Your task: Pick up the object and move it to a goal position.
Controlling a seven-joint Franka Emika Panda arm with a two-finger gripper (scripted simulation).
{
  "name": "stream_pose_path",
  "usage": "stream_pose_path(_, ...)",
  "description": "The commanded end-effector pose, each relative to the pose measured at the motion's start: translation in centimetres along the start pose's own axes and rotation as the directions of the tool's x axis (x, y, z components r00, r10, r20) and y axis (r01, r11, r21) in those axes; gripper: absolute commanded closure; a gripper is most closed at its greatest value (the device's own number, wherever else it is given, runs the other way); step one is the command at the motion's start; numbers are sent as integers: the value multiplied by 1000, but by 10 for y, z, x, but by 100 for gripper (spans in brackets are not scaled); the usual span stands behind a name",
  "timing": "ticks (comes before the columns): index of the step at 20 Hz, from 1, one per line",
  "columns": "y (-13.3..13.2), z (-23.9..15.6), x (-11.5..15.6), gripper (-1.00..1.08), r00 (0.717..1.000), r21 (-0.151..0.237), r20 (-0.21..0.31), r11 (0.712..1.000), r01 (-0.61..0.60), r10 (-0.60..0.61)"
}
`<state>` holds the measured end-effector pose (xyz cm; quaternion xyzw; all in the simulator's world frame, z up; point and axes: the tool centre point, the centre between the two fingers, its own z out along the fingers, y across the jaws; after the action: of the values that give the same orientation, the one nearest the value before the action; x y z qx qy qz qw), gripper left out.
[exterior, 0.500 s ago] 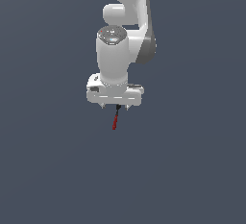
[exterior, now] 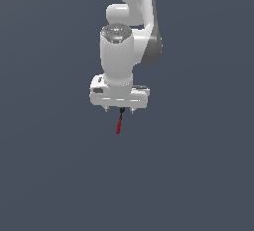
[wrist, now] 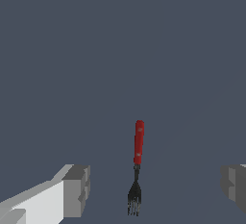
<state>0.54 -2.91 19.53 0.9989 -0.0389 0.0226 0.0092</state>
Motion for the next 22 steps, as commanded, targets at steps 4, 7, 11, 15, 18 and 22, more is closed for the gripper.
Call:
stream_pose_path(4,0,-1,0,-92,1000,1,-3,1000,-2,2)
stream_pose_path(7,0,4,-2,-92,1000,2,-1,1000,-5,5)
stream_pose_path(11,0,18,-8,-92,1000,5,3,1000,-11,11)
stream_pose_path(15,1,41,-20,-92,1000,9,11,1000,-23,23)
stream_pose_path(18,2,63,-33,-92,999,12,19,999,-35,35)
stream_pose_path(22,4,94,-54,-92,998,14,31,998,-55,54)
